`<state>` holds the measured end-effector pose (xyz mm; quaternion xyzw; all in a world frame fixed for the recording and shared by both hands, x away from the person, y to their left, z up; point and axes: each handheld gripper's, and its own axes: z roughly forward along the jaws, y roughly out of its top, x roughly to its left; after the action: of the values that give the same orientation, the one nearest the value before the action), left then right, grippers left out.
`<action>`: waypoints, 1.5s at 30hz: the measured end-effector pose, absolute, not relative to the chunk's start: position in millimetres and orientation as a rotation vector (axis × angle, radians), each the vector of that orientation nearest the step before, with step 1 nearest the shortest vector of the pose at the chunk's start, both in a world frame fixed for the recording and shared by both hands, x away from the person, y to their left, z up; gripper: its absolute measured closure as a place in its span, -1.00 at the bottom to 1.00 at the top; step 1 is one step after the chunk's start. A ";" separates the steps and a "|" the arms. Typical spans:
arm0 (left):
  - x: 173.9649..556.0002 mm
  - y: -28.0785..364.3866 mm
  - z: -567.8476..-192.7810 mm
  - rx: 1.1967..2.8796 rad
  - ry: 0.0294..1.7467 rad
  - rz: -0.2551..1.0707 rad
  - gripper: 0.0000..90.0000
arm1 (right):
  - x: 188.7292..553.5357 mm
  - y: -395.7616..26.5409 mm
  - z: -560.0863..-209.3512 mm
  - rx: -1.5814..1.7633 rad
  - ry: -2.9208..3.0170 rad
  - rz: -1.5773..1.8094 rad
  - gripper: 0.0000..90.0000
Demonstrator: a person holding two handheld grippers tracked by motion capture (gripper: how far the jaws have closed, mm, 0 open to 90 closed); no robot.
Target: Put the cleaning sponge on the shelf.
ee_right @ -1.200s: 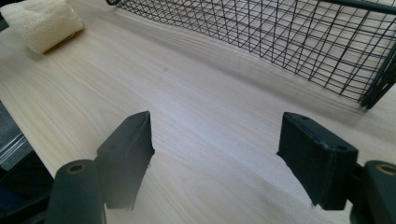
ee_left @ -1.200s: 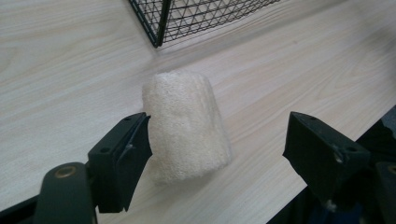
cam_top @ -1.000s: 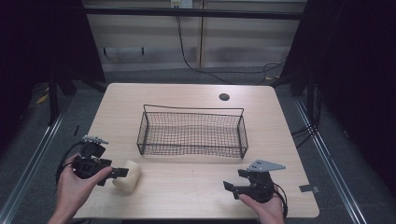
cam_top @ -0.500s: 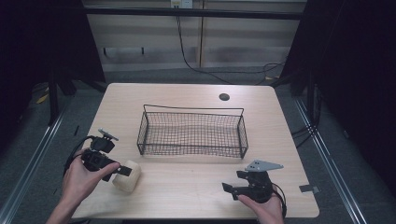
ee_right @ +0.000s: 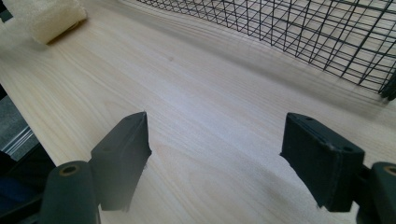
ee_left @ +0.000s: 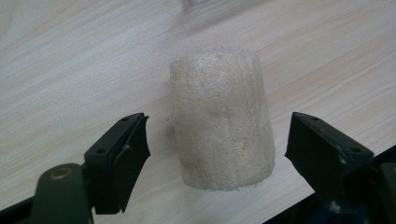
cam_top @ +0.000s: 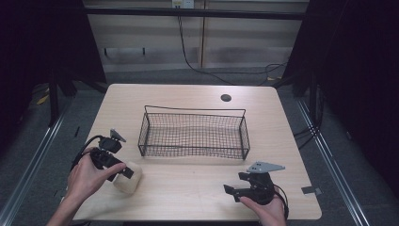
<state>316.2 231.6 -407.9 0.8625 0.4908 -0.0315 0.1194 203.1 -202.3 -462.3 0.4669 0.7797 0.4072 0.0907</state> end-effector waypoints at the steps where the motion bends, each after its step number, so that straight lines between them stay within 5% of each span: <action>1: 317.0 231.7 -408.6 2.521 1.435 -0.096 -0.56 | 203.2 -202.3 -462.5 1.385 2.318 1.212 -0.49; 34: 327.3 216.4 -443.3 2.622 1.453 -0.208 -0.62 | 203.7 -199.6 -464.3 1.385 2.352 1.206 -0.49; 45: 326.5 212.9 -450.4 2.641 1.442 -0.239 -0.43 | 203.7 -199.8 -464.3 1.387 2.353 1.206 -0.49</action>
<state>326.5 212.9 -450.4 0.8733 0.4768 -0.0790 0.0614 203.7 -199.8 -464.3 0.4633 0.7856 0.4027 0.0778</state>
